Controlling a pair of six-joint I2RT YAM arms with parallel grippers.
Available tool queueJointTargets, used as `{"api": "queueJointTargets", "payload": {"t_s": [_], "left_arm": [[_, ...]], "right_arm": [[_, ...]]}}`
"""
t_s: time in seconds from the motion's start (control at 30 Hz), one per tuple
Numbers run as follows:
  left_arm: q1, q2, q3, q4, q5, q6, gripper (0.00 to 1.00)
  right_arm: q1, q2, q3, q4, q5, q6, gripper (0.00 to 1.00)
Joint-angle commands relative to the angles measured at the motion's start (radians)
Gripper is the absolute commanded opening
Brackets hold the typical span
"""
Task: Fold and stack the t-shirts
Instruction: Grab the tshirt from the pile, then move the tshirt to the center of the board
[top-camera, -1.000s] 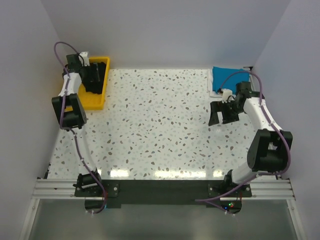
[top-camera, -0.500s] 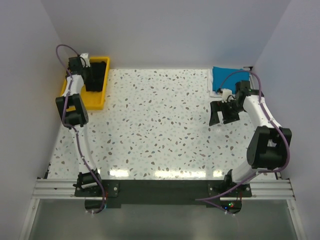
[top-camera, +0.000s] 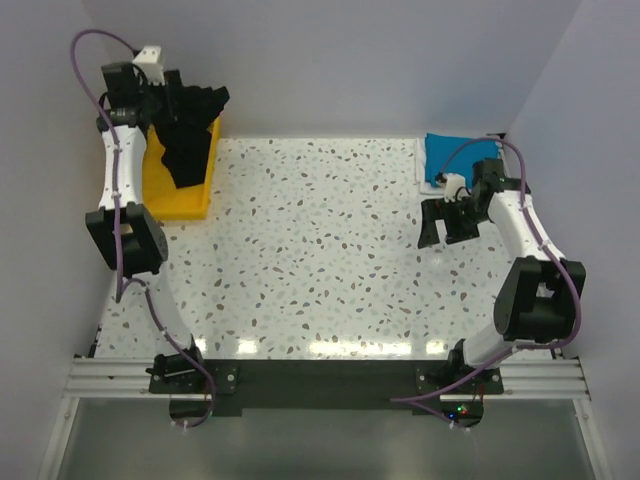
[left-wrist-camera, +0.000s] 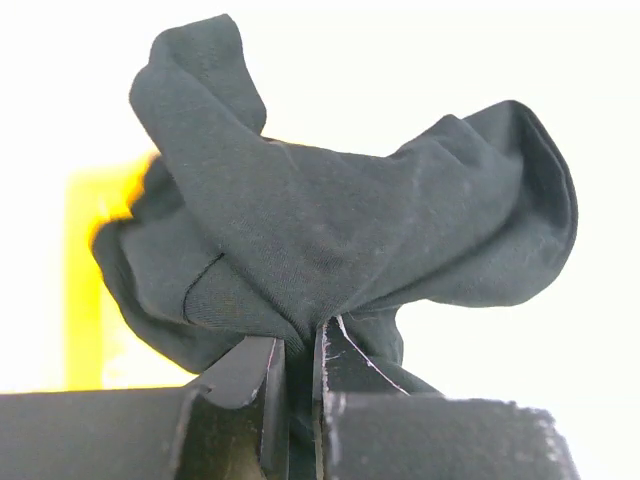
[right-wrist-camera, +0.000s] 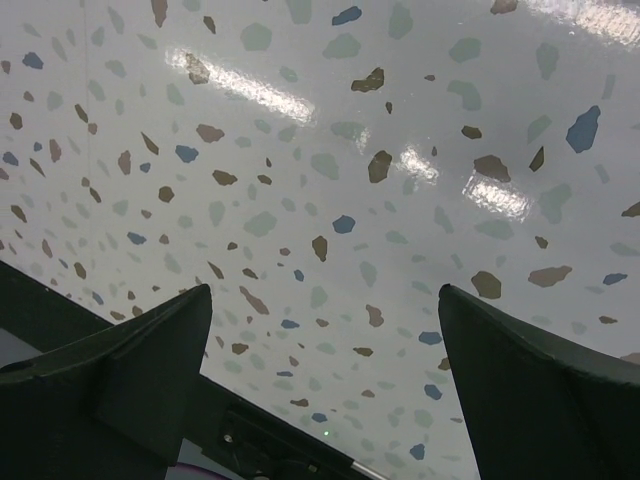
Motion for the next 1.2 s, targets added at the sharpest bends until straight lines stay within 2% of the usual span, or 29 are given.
{"api": "queueJointTargets", "payload": {"t_s": [0.0, 0.13, 0.3, 0.47, 0.67, 0.77, 0.9, 1.03, 1.17], "left_arm": [[-0.062, -0.268, 0.007, -0.030, 0.135, 0.031, 0.00], [-0.140, -0.374, 0.003, -0.114, 0.219, -0.004, 0.00], [-0.186, -0.492, -0.005, -0.136, 0.431, -0.108, 0.00], [-0.186, -0.616, -0.088, -0.049, 0.671, -0.219, 0.00], [-0.186, -0.682, -0.181, 0.083, 0.839, -0.372, 0.00], [-0.211, -0.694, -0.233, 0.100, 0.853, -0.377, 0.00], [-0.273, -0.681, -0.257, 0.085, 0.805, -0.331, 0.00], [-0.275, -0.554, -0.061, 0.045, 0.721, -0.303, 0.00], [-0.309, -0.465, 0.038, 0.041, 0.617, -0.260, 0.00]], "right_arm": [[-0.002, -0.062, 0.013, 0.012, -0.058, -0.002, 0.99], [-0.002, -0.080, 0.036, 0.005, -0.083, -0.001, 0.99], [-0.002, -0.108, 0.054, -0.011, -0.104, 0.013, 0.99], [-0.002, -0.143, 0.100, -0.043, -0.104, 0.009, 0.99], [-0.002, -0.135, 0.171, -0.086, -0.112, 0.009, 0.98], [-0.002, -0.149, 0.173, -0.081, -0.118, 0.010, 0.99], [-0.002, -0.144, 0.199, -0.075, -0.115, 0.006, 0.99], [-0.003, -0.097, 0.295, -0.089, -0.115, -0.007, 0.99], [-0.002, -0.005, 0.393, -0.147, -0.136, -0.025, 0.99]]}}
